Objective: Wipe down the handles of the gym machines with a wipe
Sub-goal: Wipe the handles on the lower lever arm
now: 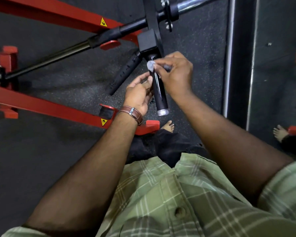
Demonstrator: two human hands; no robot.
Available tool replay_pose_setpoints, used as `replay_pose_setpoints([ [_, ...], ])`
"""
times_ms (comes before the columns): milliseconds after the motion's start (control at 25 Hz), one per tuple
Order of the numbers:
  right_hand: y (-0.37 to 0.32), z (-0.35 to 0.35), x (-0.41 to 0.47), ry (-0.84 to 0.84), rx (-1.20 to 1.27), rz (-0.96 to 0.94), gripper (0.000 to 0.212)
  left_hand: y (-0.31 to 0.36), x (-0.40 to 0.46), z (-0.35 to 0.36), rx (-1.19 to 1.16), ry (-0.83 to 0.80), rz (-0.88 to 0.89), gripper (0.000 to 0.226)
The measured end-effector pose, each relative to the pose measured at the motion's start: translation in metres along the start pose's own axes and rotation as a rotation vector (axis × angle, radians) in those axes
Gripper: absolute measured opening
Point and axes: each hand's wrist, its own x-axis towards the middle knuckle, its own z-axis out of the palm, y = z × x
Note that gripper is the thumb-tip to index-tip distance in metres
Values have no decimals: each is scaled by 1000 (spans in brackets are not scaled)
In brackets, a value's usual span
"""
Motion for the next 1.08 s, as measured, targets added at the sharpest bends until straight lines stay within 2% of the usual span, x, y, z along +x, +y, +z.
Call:
replay_pose_setpoints([
  [80,7,-21,-44,-64,-72,47,13,1,0,0,19,-1,-6,25],
  [200,11,-42,-95,-135,-4,121,20,0,1,1,39,-1,-7,23],
  [320,11,-21,-47,-46,41,77,24,-1,3,0,0,-11,-16,26],
  [400,10,-10,-19,2,69,43,18,-1,2,1,-24,-19,-17,27],
  [560,9,-36,-84,-146,-6,-10,5,0,1,0,-7,-19,-24,26],
  [680,1,-36,-80,-218,-19,-133,10,-6,5,-2,-25,-34,-36,22],
  [760,-4,-10,-24,-133,-100,-76,22,-10,7,-3,-93,-43,-66,19],
  [840,-8,10,24,-94,-138,21,24,-11,8,-5,-155,-57,-91,21],
  [920,-12,10,19,-106,-202,-14,20,-11,8,-8,-160,-64,-101,31],
  [1080,-5,-7,-25,-129,-204,-134,18,-9,7,-11,-136,-61,-102,31],
])
